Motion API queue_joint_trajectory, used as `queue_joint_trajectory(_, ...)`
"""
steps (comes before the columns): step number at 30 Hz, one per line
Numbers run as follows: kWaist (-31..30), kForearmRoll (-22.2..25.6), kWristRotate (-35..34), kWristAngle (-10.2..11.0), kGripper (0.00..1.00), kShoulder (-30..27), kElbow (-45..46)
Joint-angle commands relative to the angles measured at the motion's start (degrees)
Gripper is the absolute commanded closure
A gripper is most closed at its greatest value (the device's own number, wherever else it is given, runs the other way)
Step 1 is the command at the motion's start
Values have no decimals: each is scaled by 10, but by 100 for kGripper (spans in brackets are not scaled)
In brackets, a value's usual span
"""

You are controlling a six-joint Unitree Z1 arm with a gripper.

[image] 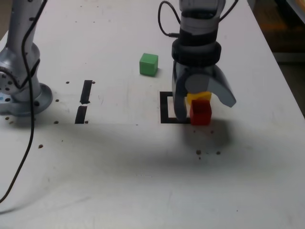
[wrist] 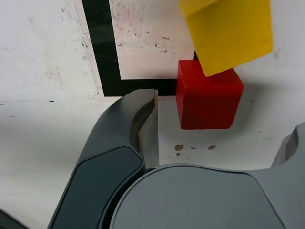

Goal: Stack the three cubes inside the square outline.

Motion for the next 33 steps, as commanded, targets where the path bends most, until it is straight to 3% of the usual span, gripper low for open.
queue_joint_trajectory(1,-3,-1,0,-3,7,5,-5)
queue_joint_trajectory(11,-6,2,4,-12,10,23,-14)
queue_joint_trajectory(22,0,16,35,-44,10,49,-29)
queue_joint_trajectory(33,14,42,53,-47,18,59,-33)
